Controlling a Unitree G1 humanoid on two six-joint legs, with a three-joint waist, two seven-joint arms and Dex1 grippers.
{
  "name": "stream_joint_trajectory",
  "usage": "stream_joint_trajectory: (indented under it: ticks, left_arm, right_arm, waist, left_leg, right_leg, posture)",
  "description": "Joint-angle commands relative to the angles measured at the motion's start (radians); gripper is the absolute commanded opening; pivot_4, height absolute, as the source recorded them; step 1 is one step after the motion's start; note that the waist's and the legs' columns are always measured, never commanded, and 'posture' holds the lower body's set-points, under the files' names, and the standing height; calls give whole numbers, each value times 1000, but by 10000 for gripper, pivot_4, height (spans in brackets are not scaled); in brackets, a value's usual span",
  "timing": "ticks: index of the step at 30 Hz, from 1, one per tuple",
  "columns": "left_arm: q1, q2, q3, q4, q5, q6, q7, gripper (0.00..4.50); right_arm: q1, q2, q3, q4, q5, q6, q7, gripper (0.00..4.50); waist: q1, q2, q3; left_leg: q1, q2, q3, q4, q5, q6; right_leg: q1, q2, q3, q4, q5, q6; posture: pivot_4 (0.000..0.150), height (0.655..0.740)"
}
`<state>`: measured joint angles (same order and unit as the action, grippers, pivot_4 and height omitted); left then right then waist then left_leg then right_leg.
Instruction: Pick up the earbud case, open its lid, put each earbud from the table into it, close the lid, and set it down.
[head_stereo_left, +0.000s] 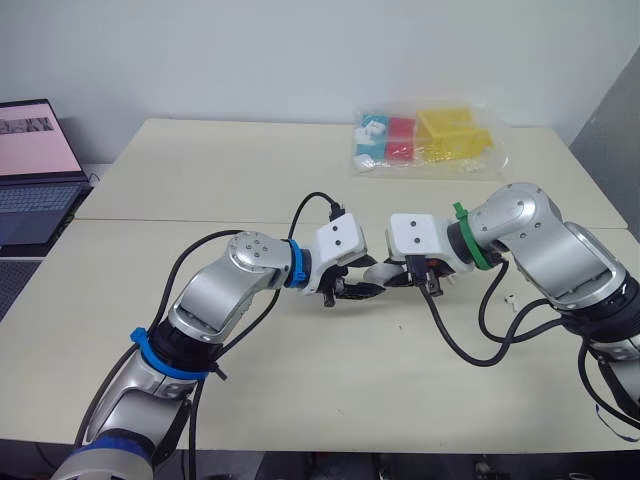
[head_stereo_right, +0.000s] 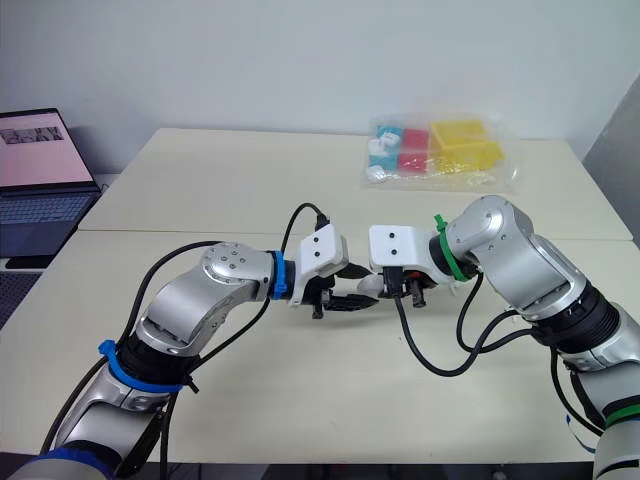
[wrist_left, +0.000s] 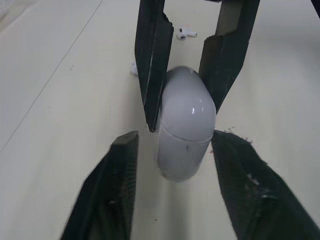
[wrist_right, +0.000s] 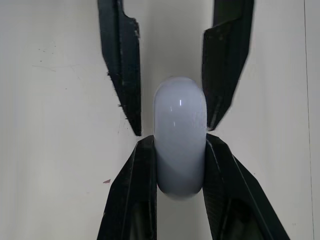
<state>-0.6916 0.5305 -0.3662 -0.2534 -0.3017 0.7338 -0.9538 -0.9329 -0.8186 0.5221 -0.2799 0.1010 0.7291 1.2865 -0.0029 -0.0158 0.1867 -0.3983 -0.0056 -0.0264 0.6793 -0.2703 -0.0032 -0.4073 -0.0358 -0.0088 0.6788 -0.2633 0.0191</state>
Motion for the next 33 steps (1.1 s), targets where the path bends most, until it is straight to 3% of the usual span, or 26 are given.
stream_joint_trajectory:
  ticks: [1, 3, 23, 33]
  left_arm:
    - [-4, 1, 19, -20, -2, -17, -2, 10558]
    - [-5, 1, 22, -21, 0, -17, 2, 7697]
    - [9, -17, 21, -24, 10, -58, 13, 7697]
    - [44, -10, 31, 6, 40, -116, 21, 7697]
  right_arm:
    - [-28, -10, -48, -22, 5, -8, 11, 7836]
    - [-27, -10, -49, -22, 2, -7, 13, 7836]
    - [-25, -15, -47, -24, 8, -15, 56, 7836]
    - [-17, -87, -112, 0, 25, -9, 90, 42859]
  waist:
    - [0, 0, 0]
    - [0, 0, 0]
    - [0, 0, 0]
    - [0, 0, 0]
  left_leg:
    - [0, 0, 0, 0, 0, 0]
    - [0, 0, 0, 0, 0, 0]
    - [0, 0, 0, 0, 0, 0]
    - [0, 0, 0, 0, 0, 0]
  right_leg:
    - [0, 0, 0, 0, 0, 0]
    - [0, 0, 0, 0, 0, 0]
    - [0, 0, 0, 0, 0, 0]
    - [0, 0, 0, 0, 0, 0]
  posture:
    - [1500, 7400]
    - [1500, 7400]
    - [1500, 7400]
    - [1500, 7400]
